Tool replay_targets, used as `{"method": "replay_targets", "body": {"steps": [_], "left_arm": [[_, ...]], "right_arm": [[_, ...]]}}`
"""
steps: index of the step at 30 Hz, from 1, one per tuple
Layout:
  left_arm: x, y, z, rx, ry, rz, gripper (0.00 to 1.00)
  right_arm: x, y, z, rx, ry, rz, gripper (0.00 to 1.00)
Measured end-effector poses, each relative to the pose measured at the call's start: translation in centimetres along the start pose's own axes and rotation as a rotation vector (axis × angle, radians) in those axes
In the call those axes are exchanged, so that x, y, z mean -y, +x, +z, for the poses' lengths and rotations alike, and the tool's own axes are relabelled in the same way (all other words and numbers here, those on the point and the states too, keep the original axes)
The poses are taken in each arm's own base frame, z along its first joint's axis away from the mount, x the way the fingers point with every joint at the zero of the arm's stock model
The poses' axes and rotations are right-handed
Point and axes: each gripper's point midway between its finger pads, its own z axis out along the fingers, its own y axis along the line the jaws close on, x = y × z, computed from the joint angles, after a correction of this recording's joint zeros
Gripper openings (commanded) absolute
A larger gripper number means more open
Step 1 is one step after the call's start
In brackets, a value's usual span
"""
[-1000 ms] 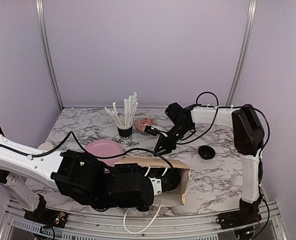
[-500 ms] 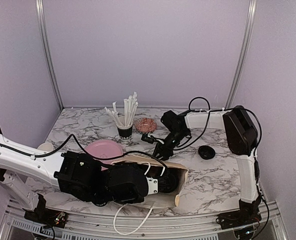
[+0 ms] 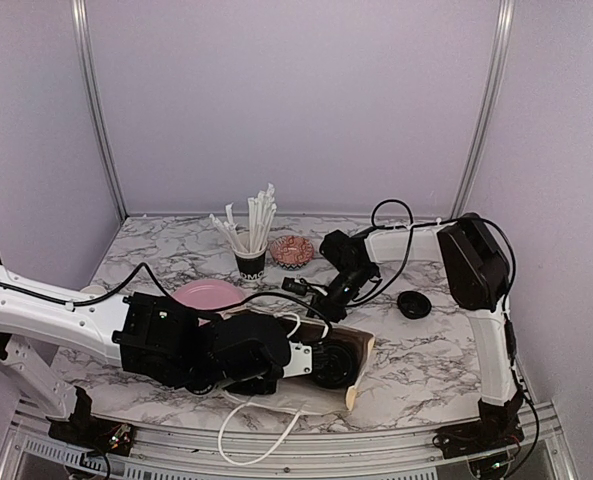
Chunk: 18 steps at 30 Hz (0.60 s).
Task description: Pack the takeout coffee
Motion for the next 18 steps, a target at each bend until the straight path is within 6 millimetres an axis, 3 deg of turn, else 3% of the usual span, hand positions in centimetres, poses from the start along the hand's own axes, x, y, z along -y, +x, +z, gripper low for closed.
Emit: {"method": "replay_targets", "body": {"steps": [18], "left_arm": [[1.3,0.8,1.7,0.013,0.011,0.051,0.51]], "right_arm": [[-0.8,0.1,0.5,0.012,-0.040,-0.003,0.38]]}}
